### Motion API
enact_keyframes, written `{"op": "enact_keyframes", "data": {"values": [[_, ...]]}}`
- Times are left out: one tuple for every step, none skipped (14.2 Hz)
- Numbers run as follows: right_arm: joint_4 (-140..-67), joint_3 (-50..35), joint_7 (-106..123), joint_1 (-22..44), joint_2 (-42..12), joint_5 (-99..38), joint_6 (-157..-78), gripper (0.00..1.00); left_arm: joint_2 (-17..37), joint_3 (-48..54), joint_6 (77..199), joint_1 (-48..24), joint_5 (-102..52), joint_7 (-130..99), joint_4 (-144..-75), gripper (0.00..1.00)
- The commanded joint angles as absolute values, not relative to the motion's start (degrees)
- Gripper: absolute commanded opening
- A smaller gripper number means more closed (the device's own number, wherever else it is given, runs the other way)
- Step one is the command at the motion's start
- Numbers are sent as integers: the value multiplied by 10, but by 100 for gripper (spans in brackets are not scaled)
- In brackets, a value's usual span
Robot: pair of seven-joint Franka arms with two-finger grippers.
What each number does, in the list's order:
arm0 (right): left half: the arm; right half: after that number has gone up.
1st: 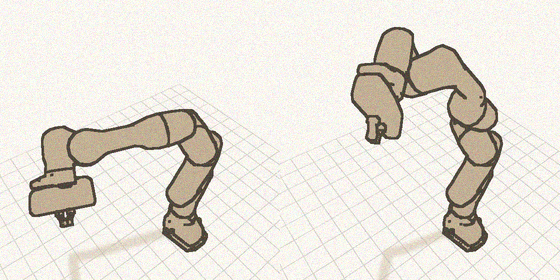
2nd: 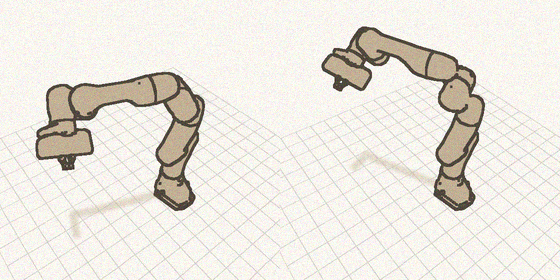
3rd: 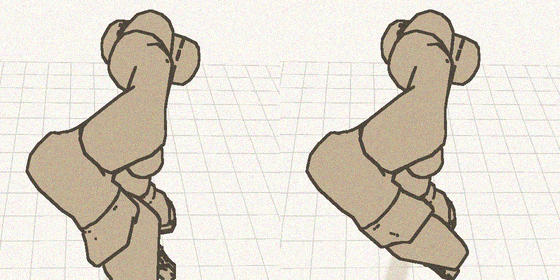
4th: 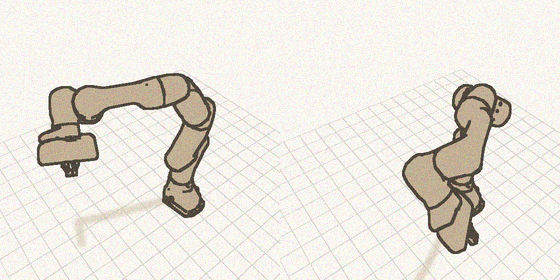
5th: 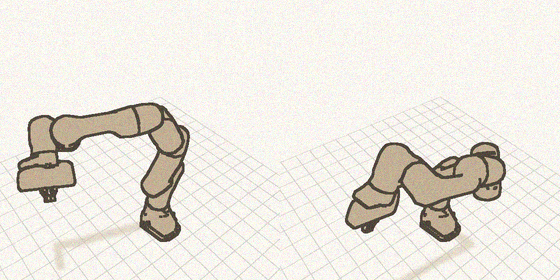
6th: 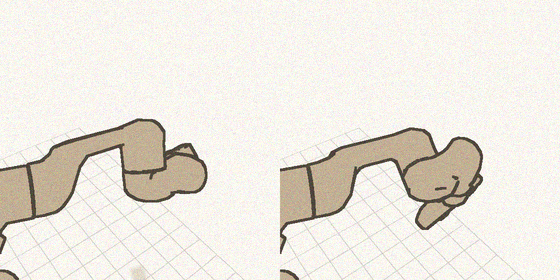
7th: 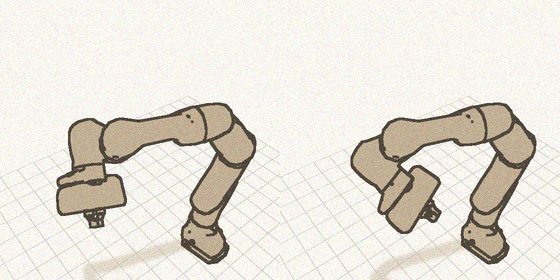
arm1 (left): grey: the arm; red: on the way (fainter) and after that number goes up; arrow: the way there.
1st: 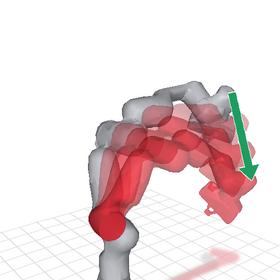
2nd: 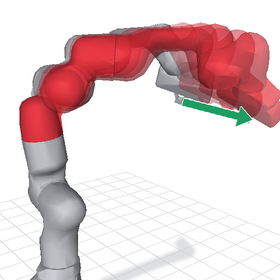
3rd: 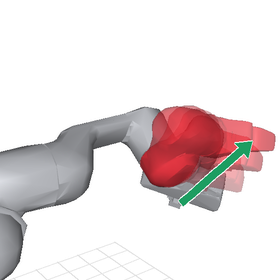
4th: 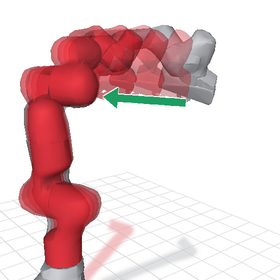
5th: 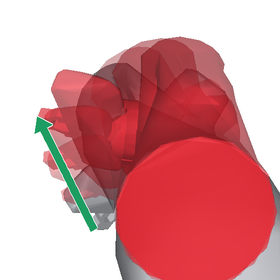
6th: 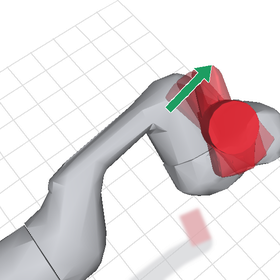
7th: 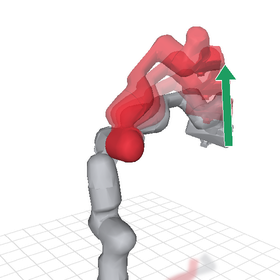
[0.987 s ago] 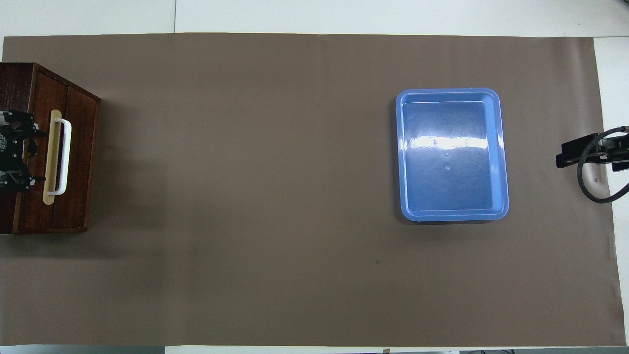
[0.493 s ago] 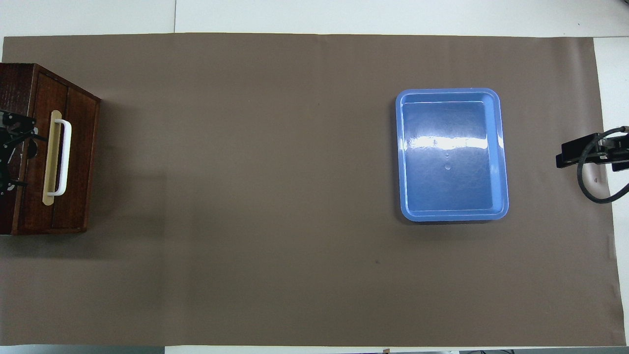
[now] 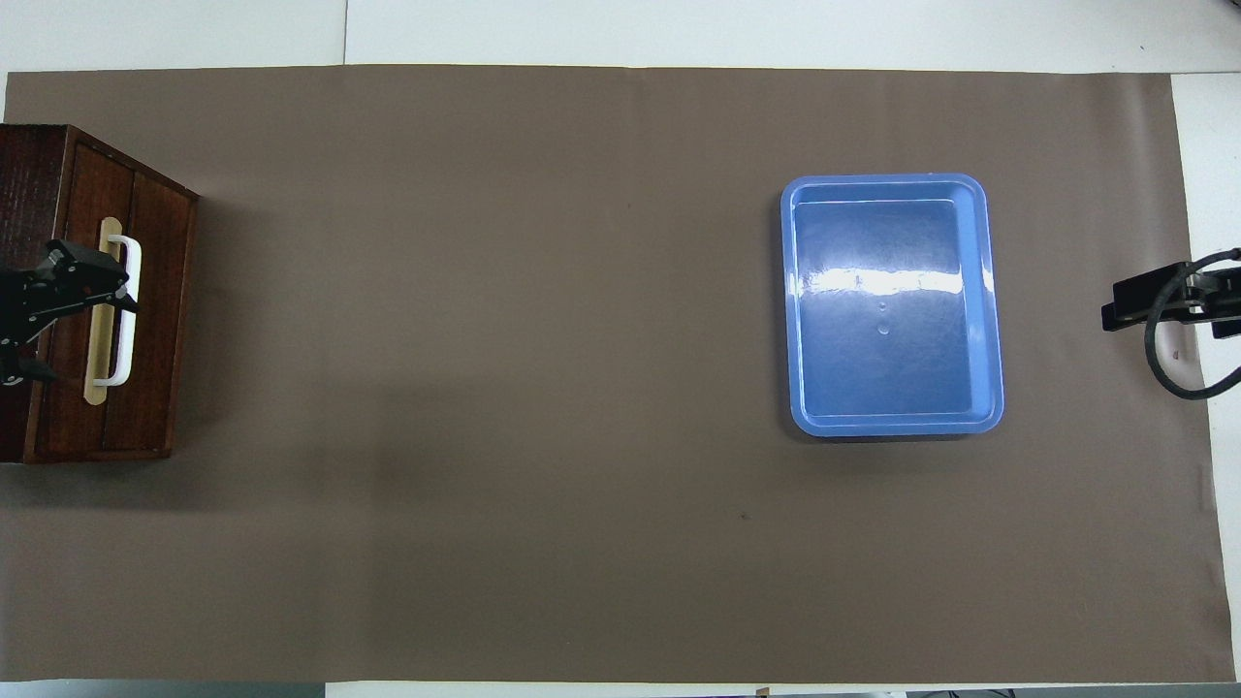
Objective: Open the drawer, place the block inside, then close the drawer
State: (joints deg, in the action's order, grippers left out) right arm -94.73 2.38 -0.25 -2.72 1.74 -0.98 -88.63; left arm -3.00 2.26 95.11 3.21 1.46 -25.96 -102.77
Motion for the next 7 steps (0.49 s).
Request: {"op": "enact_keyframes", "data": {"values": [[-961, 17, 17, -40, 30, -1, -885, 100, -30, 29, 917, 27, 8, -158, -1014, 100], [-961, 17, 17, -40, 30, -1, -885, 100, -28, 29, 910, 26, 8, -156, -1001, 100], [-961, 17, 17, -40, 30, -1, -885, 100, -24, 34, 910, 25, 8, -152, -992, 100], [-961, 17, 18, -40, 30, -1, -885, 100, -25, 42, 911, 28, 8, -137, -997, 100], [-961, 17, 18, -40, 30, -1, -885, 100, -25, 43, 907, 28, 8, -113, -998, 100], [-961, 17, 18, -40, 30, -1, -885, 100, -26, 42, 910, 27, 8, -98, -998, 100], [-961, 17, 18, -40, 30, -1, -885, 100, -29, 42, 901, 31, 8, -94, -994, 100]]}}
